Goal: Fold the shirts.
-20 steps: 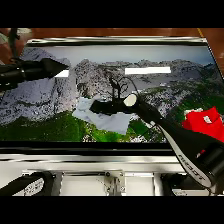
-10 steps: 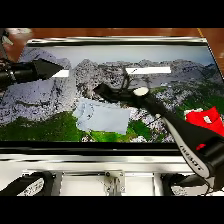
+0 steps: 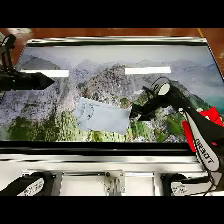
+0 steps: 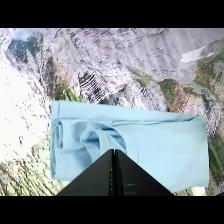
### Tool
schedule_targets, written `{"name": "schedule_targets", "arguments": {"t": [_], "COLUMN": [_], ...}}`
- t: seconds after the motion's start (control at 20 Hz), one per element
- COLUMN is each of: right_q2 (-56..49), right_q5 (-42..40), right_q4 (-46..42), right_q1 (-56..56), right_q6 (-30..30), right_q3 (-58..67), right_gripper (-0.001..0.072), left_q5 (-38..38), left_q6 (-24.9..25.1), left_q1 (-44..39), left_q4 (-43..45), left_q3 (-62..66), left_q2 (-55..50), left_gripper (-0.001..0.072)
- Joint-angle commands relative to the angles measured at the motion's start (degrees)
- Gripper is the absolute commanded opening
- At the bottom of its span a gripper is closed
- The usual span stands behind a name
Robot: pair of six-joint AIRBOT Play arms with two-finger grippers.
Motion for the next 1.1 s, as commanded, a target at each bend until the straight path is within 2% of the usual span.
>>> {"name": "schedule_targets", "arguments": {"t": [0.0, 0.15, 0.3, 0.35, 0.4, 0.45, 0.6, 0.65, 0.75, 0.9, 1.05], "right_q2": [-4.2, -8.2, -9.8, -9.8, -9.7, -9.6, -4.8, -2.1, 4.1, 12.6, 19.1], "right_q5": [-3.5, -8.1, -9.6, -9.9, -10.0, -9.9, -9.3, -8.8, -8.7, -7.1, 0.4], "right_q4": [2.2, 11.0, 16.0, 17.1, 17.8, 18.0, 18.2, 18.1, 17.9, 16.0, 14.9], "right_q1": [2.5, 5.0, 5.9, 6.0, 6.1, 5.9, 4.5, 3.3, -1.4, -12.9, -27.5], "right_q6": [1.3, -1.0, -2.4, -3.0, -3.7, -5.4, -14.1, -15.1, -14.3, -7.3, -4.3], "right_q3": [-1.8, -1.8, -1.8, -1.7, -1.5, -0.8, 3.4, 5.3, 9.2, 12.5, 12.6], "right_gripper": [0.0636, 0.0636, 0.063, 0.0433, 0.0157, 0.0066, 0.0063, 0.0063, 0.0062, 0.0063, 0.0063], "left_q5": [-1.2, -1.2, -1.2, -1.2, -1.2, -1.2, -1.2, -1.1, -1.1, -1.2, -1.2], "left_q6": [-1.4, -1.3, -1.3, -1.3, -1.2, -1.2, -1.2, -1.3, -1.3, -1.3, -1.3], "left_q1": [0.0, 0.0, 0.0, 0.0, 0.0, 0.0, 0.0, 0.0, 0.0, 0.0, 0.0], "left_q4": [0.9, -0.2, -1.6, -1.9, -2.1, -2.1, -2.1, -2.1, -2.1, -3.9, -4.6], "left_q3": [0.0, 0.0, 0.0, 0.0, 0.0, 0.0, 0.0, 0.0, 0.0, 0.0, 0.0], "left_q2": [0.1, 0.1, 0.1, 0.1, 0.1, 0.1, 0.1, 0.0, 0.0, 0.0, 0.0], "left_gripper": [0.004, 0.0039, 0.0039, 0.0039, 0.0039, 0.0039, 0.0039, 0.004, 0.0039, 0.004, 0.0039]}}
